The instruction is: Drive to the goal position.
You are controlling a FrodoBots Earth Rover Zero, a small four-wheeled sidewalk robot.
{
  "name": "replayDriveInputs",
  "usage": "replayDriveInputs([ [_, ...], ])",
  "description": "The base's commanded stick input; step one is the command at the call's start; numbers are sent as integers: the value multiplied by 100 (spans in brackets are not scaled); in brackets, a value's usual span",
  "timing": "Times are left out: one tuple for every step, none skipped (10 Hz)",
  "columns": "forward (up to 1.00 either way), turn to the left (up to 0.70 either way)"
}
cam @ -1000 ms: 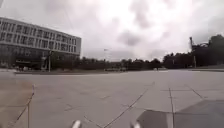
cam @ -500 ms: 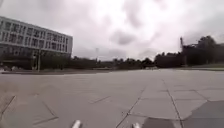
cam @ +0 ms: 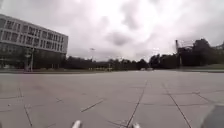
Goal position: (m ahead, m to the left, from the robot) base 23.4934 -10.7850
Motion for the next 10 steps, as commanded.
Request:
replayDriveInputs([
  [70, 0],
  [70, 0],
  [70, 0],
  [70, 0],
  [70, 0],
  [70, 0],
  [70, 0],
  [70, 0],
  [70, 0],
  [70, 0],
])
